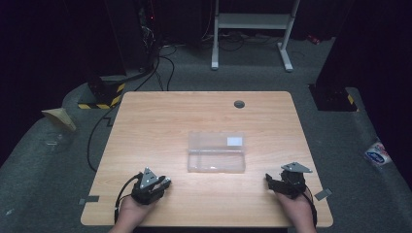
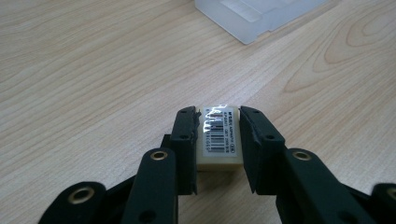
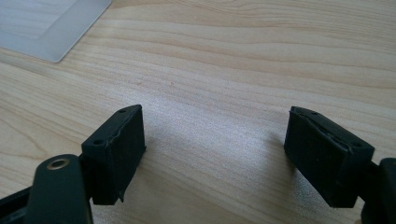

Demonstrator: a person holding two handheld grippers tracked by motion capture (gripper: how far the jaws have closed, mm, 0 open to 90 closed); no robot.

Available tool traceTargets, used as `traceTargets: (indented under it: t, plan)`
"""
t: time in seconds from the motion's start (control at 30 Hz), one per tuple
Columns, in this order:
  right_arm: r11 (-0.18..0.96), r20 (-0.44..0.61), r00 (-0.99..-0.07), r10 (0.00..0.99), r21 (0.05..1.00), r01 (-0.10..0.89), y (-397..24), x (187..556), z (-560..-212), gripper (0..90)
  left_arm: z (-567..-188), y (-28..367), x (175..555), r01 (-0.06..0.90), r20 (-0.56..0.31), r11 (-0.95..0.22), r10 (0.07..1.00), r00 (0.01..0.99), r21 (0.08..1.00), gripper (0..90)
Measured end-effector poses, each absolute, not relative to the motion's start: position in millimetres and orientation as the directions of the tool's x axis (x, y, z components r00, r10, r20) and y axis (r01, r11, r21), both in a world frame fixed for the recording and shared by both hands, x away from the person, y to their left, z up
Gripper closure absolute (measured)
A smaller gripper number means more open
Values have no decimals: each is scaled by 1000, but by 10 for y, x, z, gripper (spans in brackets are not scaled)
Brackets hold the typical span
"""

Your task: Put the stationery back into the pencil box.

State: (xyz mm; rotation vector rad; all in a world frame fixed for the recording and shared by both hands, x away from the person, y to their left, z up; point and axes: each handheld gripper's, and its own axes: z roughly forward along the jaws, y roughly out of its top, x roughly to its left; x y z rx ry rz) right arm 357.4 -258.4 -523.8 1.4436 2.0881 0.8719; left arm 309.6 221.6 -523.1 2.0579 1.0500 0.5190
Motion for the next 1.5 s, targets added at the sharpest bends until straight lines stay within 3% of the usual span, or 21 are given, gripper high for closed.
traceTargets:
  t: [0.7, 1.5]
  plan:
    - [254, -11, -355, 935, 718, 648, -2582, 3570, -5236, 216, -5097, 2158, 3128, 482, 28, -357, 825, 565, 800, 677]
    - [254, -11, -355, 935, 718, 648, -2582, 3570, -5236, 216, -4973, 2085, 3176, 461, -26, -280, 832, 554, 842, 677]
